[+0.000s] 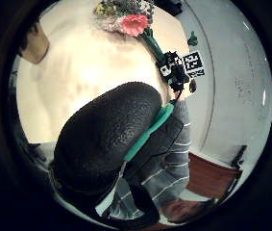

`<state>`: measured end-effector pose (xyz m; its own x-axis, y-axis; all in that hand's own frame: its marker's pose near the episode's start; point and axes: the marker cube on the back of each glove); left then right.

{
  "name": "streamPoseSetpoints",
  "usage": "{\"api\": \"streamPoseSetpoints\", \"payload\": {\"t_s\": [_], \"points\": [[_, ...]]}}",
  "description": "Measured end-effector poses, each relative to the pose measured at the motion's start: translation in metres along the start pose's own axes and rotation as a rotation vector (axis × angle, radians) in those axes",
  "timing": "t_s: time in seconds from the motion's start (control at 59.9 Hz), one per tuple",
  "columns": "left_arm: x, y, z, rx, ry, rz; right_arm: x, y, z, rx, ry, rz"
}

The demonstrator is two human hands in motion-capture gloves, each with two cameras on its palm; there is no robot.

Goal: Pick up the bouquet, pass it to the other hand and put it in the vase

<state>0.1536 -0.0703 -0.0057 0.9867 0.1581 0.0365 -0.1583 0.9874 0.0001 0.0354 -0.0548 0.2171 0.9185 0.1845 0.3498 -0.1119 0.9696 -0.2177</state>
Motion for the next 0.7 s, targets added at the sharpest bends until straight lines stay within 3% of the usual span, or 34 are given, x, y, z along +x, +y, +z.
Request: {"api": "streamPoseSetpoints", "payload": {"t_s": [0.033, 0.1, 0.15, 0.2, 0.284, 0.351, 0.401, 0.501, 0.585, 0.702], "points": [[-0.003, -0.011, 0.008, -0.009, 0.029, 0.019, -0.002, -0.008, -0.002, 0.106, 0.035, 0.062], [-0.008, -0.020, 0.015, -0.033, 0.051, 0.029, 0.004, -0.010, -0.005, 0.132, 0.125, 0.167], [-0.015, -0.019, 0.013, -0.028, -0.007, -0.034, 0.013, -0.010, -0.013, 0.205, 0.233, 0.323], [-0.018, -0.018, 0.014, -0.098, -0.028, -0.089, 0.004, -0.002, -0.017, 0.194, 0.240, 0.342], [-0.022, -0.024, 0.015, 0.016, 0.026, 0.012, 0.001, 0.010, -0.019, 0.087, 0.313, 0.435], [-0.024, -0.024, 0.015, 0.004, 0.045, 0.021, 0.003, -0.006, -0.031, 0.277, 0.354, 0.403], [-0.026, -0.022, 0.013, 0.012, 0.040, 0.015, 0.001, -0.006, -0.034, 0.312, 0.364, 0.401], [-0.031, -0.026, 0.013, 0.007, 0.045, 0.002, -0.016, -0.020, -0.044, 0.490, 0.254, 0.305], [-0.034, -0.023, 0.007, 0.020, 0.044, -0.006, 0.001, -0.022, -0.062, 0.651, 0.248, 0.403], [-0.045, -0.025, -0.006, 0.061, 0.078, -0.098, 0.008, -0.021, -0.084, 0.805, 0.021, 0.440]]}}
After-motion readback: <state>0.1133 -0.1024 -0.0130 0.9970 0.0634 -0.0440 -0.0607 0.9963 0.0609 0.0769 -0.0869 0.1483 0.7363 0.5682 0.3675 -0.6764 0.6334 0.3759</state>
